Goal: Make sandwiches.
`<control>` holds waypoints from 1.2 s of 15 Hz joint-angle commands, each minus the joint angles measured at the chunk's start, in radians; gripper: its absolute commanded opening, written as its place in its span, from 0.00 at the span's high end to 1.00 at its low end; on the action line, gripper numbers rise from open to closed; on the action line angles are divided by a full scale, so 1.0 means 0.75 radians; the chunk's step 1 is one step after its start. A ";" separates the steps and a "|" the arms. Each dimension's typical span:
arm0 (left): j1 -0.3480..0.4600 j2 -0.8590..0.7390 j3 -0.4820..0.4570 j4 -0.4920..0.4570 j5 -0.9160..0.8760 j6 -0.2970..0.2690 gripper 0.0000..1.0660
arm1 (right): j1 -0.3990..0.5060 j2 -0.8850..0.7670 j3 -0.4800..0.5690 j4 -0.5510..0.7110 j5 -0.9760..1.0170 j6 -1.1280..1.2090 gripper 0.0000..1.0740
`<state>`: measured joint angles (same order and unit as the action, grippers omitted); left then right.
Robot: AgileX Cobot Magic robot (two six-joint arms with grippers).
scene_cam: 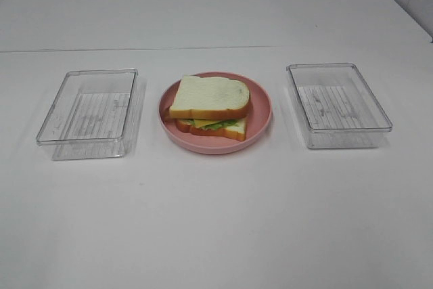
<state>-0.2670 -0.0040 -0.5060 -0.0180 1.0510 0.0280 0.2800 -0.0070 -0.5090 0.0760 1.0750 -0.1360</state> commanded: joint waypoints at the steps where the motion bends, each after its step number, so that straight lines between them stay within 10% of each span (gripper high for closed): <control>1: 0.000 -0.029 0.007 -0.007 -0.016 -0.004 0.16 | -0.001 -0.003 0.004 -0.003 -0.015 -0.008 0.32; 5: 0.009 -0.031 0.007 -0.007 -0.015 -0.004 0.16 | -0.051 -0.003 0.004 -0.001 -0.015 -0.008 0.32; 12: 0.412 -0.033 0.007 -0.007 -0.015 -0.004 0.16 | -0.345 -0.003 0.004 0.000 -0.015 -0.008 0.32; 18: 0.449 -0.033 0.007 -0.007 -0.015 -0.004 0.16 | -0.344 -0.019 0.004 0.005 -0.015 -0.008 0.32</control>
<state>0.0670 -0.0040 -0.5060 -0.0180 1.0510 0.0280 0.0260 -0.0070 -0.5090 0.0800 1.0740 -0.1360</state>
